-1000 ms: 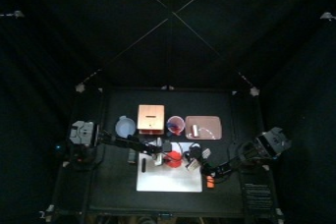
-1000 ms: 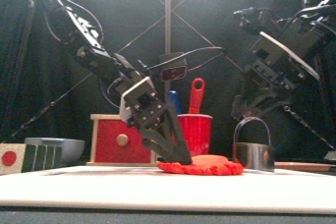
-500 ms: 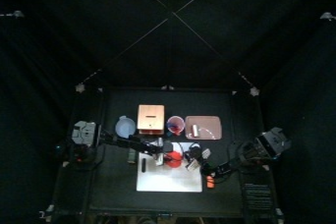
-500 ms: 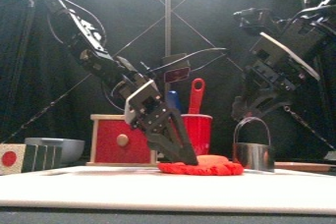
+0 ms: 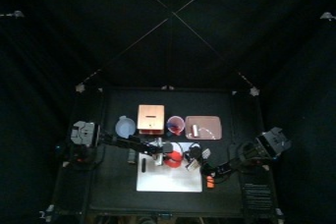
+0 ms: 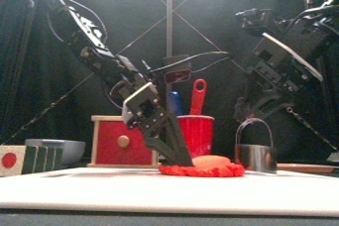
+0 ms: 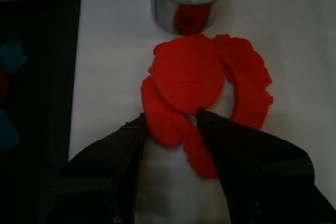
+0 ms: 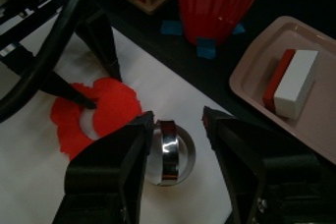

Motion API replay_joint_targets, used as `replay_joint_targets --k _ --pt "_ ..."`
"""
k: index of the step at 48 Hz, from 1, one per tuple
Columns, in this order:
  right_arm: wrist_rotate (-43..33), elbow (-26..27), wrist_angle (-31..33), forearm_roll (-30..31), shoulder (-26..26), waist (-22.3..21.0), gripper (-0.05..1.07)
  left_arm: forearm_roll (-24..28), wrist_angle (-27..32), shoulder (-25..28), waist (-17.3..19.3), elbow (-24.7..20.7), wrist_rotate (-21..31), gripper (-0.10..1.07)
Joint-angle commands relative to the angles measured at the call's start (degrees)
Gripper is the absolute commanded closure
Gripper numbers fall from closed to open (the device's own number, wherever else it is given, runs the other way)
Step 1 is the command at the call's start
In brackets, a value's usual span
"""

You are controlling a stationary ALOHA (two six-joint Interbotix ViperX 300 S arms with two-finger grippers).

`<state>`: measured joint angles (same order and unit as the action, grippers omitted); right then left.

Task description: Grab excess dough

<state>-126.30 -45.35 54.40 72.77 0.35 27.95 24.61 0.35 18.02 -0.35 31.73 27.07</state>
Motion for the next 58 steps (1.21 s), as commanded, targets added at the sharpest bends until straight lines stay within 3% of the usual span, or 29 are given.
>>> replay_joint_targets --k 1,9,20,27,58 --pt "-0.18 0.7 0.26 0.09 -0.79 0.0 0.21 0.09 1.49 -0.09 0.0 0.88 0.18 0.16" --pt "-0.18 0.88 0.18 0.09 -0.79 -0.09 0.21 0.09 1.23 0.0 0.0 0.26 0.18 0.18" --pt "-0.18 0.97 0.26 0.09 -0.79 0.0 0.21 0.09 1.23 0.44 0.18 -0.35 0.18 0.35" --pt "-0.18 0.88 0.18 0.0 -0.79 0.0 0.21 0.09 1.14 -0.18 0.26 -0.44 0.18 0.38" --pt "0.18 0.35 0.7 -0.09 -0.88 0.35 0.21 7.12 1.76 -15.12 0.53 -3.6 -1.85 0.38"
